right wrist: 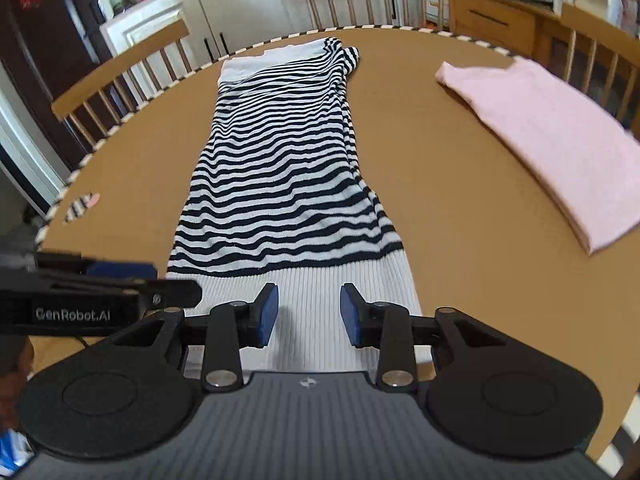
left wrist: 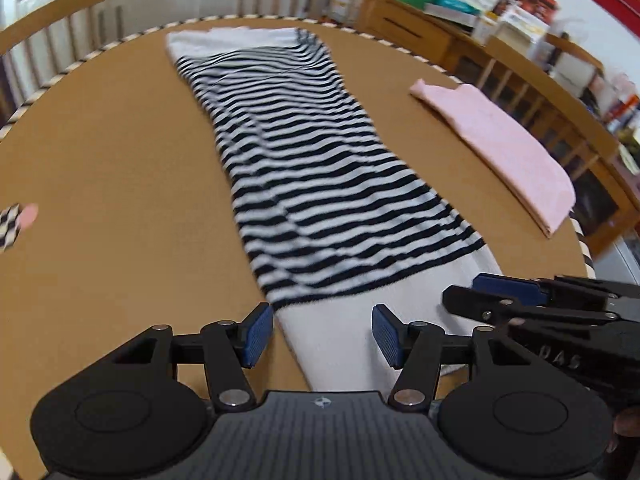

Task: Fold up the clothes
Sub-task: 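Move both open grippers to the white hem end of the folded strip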

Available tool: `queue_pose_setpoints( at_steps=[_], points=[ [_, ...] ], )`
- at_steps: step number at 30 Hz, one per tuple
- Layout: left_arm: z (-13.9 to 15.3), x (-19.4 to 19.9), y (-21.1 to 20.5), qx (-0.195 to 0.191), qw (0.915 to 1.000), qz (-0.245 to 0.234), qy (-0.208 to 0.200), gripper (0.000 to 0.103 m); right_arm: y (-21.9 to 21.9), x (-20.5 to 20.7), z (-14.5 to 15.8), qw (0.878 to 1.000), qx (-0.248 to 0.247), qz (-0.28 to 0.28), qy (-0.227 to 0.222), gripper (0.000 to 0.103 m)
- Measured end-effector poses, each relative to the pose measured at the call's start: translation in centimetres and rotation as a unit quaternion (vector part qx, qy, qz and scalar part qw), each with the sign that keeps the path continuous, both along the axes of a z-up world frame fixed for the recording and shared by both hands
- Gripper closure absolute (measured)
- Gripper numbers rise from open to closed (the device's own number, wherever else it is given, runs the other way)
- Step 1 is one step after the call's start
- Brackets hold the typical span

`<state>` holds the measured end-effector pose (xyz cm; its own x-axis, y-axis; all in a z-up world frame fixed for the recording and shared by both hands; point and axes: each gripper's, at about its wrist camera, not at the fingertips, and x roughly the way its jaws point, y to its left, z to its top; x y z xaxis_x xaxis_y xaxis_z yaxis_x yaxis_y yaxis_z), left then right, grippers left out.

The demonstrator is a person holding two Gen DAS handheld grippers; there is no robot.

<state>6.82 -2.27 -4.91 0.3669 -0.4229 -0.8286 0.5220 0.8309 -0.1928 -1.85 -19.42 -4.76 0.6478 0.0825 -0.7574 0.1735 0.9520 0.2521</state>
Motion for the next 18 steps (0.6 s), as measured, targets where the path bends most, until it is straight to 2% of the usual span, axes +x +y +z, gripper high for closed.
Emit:
queue_pose_setpoints(
  at_steps=[7,10,12,18],
  points=[
    [-0.9,-0.7,2.1,-0.019,0.9986,0.049,0.003,0.043,1.2,-0.5,-0.1,0.999,-0.016,0.028,-0.007,0.068],
    [-0.9,-1.5,2.1,-0.008,0.9985,0.054,-0.006,0.041,0.9,-0.8,-0.5,0.999,-0.015,0.039,-0.008,0.067],
    [-0.8,-1.9,2.1,-0.003,0.9972,0.075,-0.003,0.037,0.3,-0.8,-0.9,0.999,-0.002,0.051,-0.001,0.067],
    [-0.8,-3.4,1.5,-0.007,0.9896,0.144,-0.001,0.035,-2.0,-0.3,-0.6,0.991,-0.01,0.131,-0.009,0.067]
  ],
)
